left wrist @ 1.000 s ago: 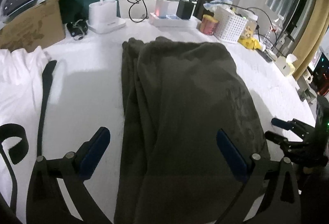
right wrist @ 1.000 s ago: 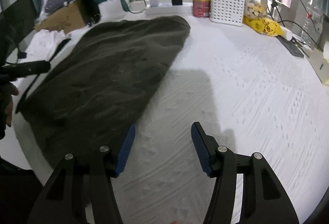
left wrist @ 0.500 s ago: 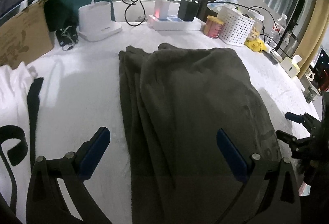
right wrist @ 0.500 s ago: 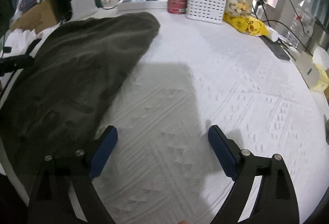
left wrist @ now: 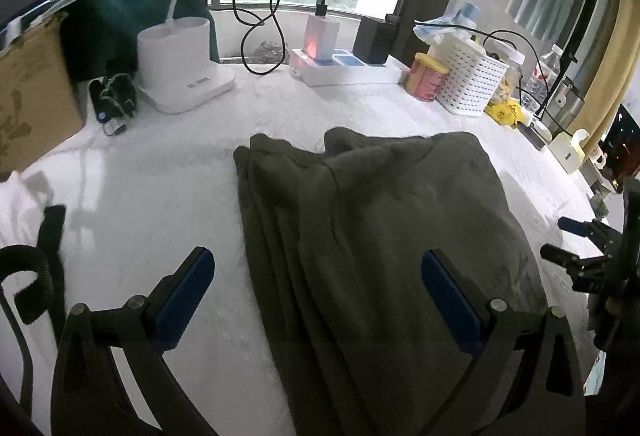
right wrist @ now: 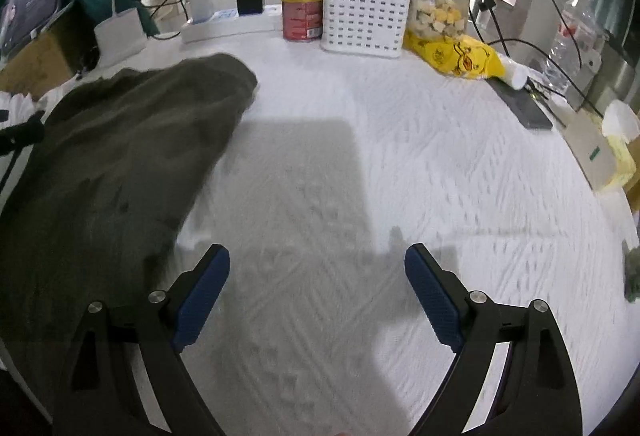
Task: Fold small clothes
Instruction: 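Move both grippers to the strip's end and close them on it, then lift the gripped shirt end upward with both grippers together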
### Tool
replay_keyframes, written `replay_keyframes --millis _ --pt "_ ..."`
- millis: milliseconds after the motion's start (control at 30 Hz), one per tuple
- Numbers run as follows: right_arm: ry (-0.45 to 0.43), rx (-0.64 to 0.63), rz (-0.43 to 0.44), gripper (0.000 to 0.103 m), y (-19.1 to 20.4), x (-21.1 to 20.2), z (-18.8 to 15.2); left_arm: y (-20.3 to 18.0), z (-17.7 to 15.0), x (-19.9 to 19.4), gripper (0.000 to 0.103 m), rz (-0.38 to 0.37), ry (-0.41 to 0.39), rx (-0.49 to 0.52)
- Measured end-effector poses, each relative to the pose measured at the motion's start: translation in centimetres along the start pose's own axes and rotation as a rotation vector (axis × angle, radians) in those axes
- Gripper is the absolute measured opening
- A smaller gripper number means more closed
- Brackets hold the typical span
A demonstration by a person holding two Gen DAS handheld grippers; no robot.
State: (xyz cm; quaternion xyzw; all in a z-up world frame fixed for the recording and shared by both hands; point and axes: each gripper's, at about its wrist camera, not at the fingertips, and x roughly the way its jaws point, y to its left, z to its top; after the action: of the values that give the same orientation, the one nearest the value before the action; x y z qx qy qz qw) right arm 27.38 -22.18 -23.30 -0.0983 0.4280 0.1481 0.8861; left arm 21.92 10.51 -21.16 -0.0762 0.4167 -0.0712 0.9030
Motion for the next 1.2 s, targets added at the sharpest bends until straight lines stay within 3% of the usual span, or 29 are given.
replay_keyframes --millis 333,633,800,933,1000,1067,1133,1200 --pt "-0.073 -0.01 0.044 0.091 1.1 0.5 4.4 1.4 1.4 3.3 0.102 -0.046 0.046 0.009" --pt "-0.058 -0.028 0.144 0.091 4.0 2.9 6.5 0.6 1.8 4.5 0.102 -0.076 0.04 0.043" --pt "-0.047 -0.047 0.229 0.091 5.4 4.4 7.3 -0.8 1.9 5.0 0.101 -0.201 0.039 0.075" --pt "-0.037 -0.057 0.271 0.091 6.3 5.5 7.6 -1.4 2.0 5.1 0.098 -0.241 0.048 0.095" --pt "-0.025 -0.067 0.285 0.09 6.8 6.1 7.5 -2.0 2.0 5.2 0.086 -0.261 0.057 0.121" --pt "-0.034 -0.098 0.273 0.09 7.5 6.2 7.4 -2.6 2.0 5.4 0.085 -0.245 0.062 0.145" --pt "-0.035 -0.116 0.276 0.087 7.9 6.2 7.4 -2.7 2.0 5.4 0.078 -0.233 0.061 0.151" --pt "-0.036 -0.124 0.276 0.086 8.1 6.3 7.5 -2.6 2.0 5.4 0.063 -0.228 0.057 0.144"
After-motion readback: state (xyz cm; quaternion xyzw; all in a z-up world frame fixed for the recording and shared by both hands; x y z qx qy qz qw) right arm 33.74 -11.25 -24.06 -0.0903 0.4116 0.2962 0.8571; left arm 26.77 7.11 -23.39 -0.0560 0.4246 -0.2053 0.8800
